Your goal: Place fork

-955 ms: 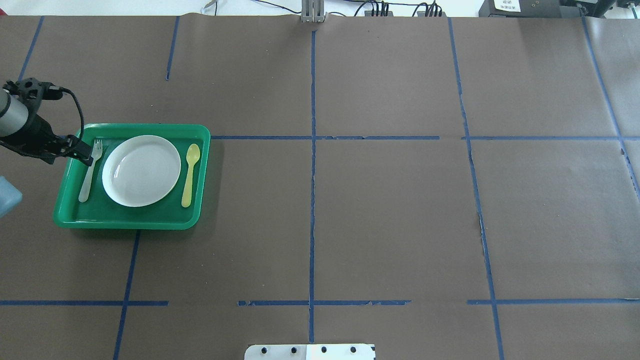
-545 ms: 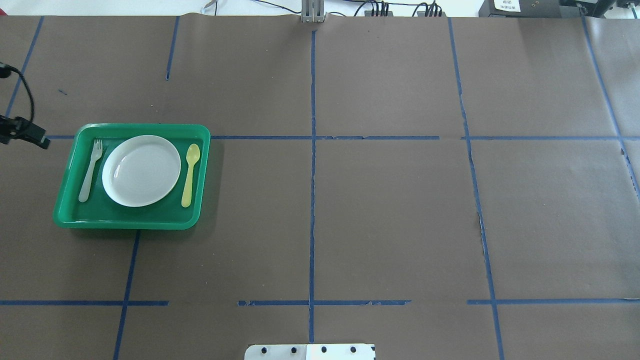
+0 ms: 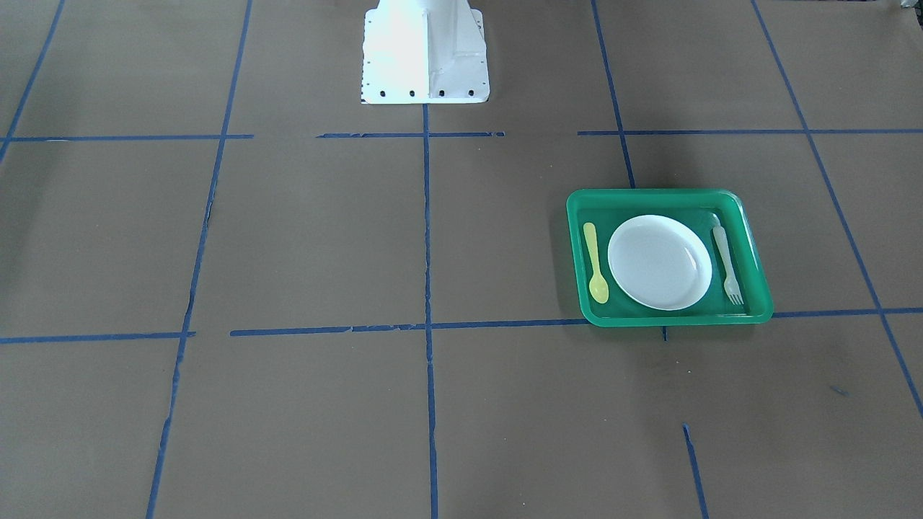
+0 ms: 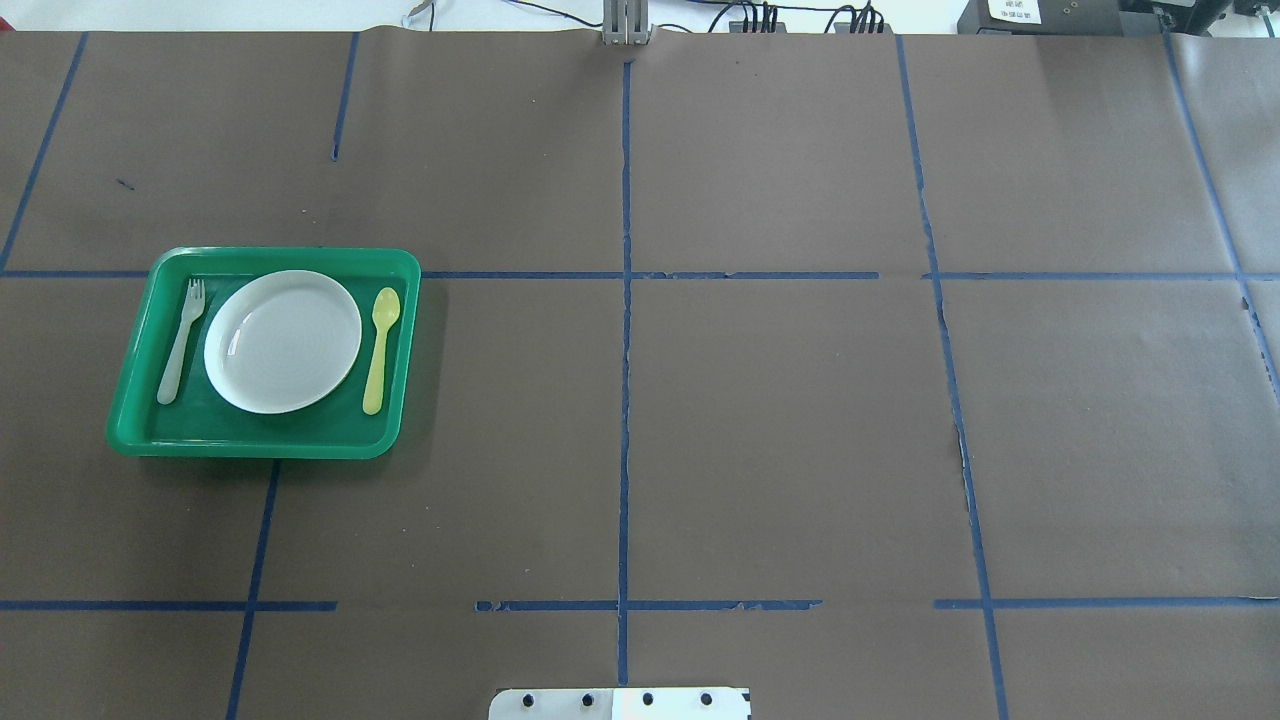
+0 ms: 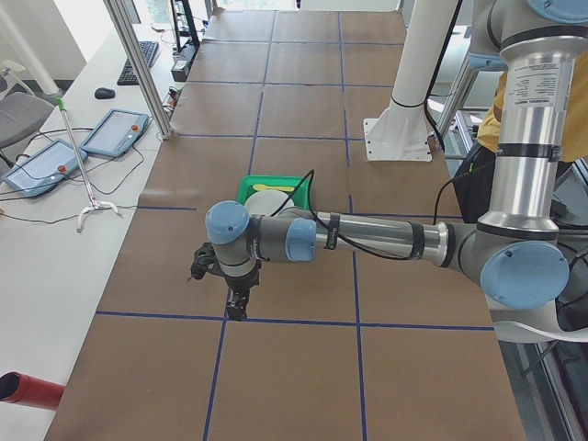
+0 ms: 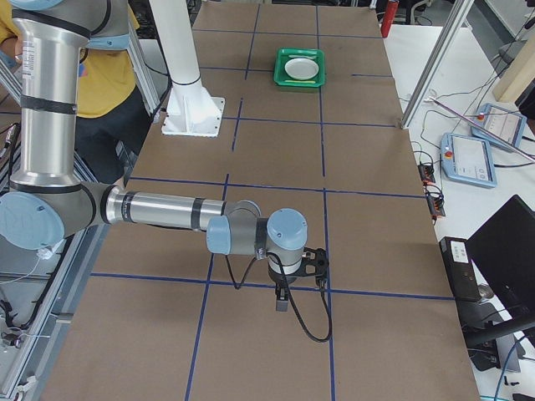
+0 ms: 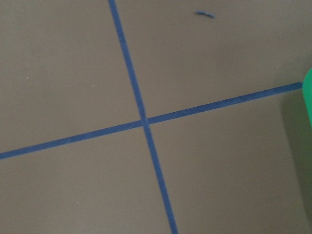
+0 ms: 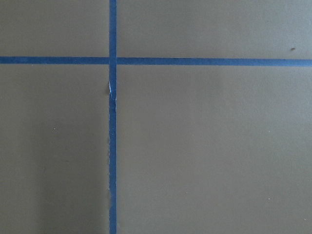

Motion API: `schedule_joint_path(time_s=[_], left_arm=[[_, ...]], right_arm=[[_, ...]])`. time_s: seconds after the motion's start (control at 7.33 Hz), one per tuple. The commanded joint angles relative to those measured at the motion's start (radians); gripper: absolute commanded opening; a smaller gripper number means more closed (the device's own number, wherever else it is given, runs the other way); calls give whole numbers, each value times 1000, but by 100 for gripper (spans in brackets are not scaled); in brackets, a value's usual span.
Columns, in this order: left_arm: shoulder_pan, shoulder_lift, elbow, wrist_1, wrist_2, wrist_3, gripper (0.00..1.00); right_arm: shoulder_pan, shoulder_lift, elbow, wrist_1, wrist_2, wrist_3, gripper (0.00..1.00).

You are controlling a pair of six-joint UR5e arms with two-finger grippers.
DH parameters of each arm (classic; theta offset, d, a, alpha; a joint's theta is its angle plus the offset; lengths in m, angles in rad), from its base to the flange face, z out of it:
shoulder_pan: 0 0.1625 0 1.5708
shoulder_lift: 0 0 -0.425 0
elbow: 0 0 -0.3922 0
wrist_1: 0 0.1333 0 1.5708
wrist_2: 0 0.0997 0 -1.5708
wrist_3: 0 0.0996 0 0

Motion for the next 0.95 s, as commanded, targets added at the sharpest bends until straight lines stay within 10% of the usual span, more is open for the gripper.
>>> schedule_joint_path(time_s=[0.0, 0.82], left_arm=[[-51, 52, -10, 7, 0, 17, 100], [-48, 46, -1, 5, -5, 24, 100]], right_arm=[[0, 0, 0, -1, 0, -1, 100], [0, 0, 0, -1, 0, -1, 100]])
